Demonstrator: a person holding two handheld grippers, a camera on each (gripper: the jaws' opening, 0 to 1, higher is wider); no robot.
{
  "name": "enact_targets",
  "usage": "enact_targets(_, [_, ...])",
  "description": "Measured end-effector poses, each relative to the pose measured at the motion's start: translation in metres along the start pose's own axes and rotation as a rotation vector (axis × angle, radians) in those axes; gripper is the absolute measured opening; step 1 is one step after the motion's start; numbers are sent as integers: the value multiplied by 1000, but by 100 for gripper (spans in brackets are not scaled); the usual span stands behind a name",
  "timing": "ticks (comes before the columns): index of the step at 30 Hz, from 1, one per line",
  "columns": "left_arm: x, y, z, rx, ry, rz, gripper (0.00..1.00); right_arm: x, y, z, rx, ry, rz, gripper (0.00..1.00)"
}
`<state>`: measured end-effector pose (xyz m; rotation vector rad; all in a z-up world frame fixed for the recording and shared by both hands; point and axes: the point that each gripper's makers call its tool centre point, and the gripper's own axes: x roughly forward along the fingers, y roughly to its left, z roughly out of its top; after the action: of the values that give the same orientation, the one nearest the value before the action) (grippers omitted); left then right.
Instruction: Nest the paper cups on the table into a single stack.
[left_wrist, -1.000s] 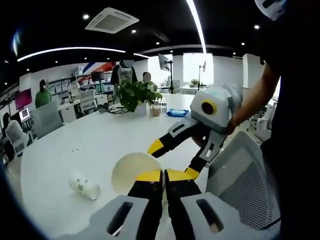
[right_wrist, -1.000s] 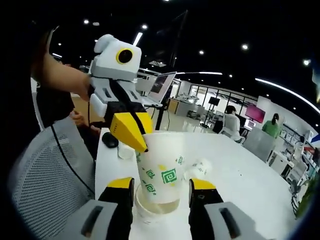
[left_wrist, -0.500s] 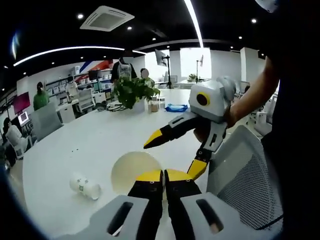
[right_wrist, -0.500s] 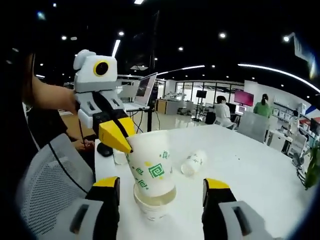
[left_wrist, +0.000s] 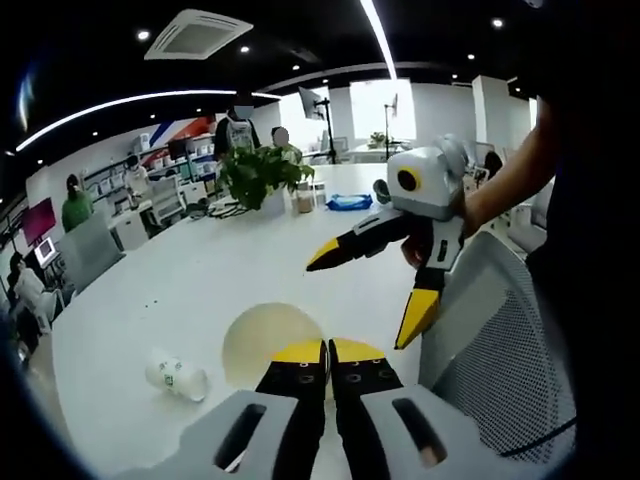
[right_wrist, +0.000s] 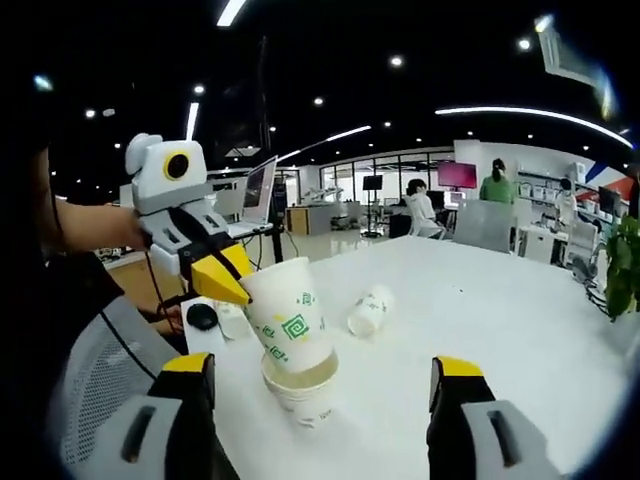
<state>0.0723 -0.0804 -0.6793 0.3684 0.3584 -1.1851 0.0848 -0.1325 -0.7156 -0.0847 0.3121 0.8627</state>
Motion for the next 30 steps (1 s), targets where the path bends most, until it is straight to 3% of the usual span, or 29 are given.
enact_targets(6, [5, 0, -5, 39, 37, -19, 0, -9, -8, -7, 18, 5, -30, 100])
enact_targets(16, [15, -4, -15, 132, 127, -62, 0, -19, -10, -35, 16, 118, -46, 100])
enact_targets(30, [35, -8, -32, 179, 238, -129, 0, -24, -16, -43, 28, 134, -97, 99])
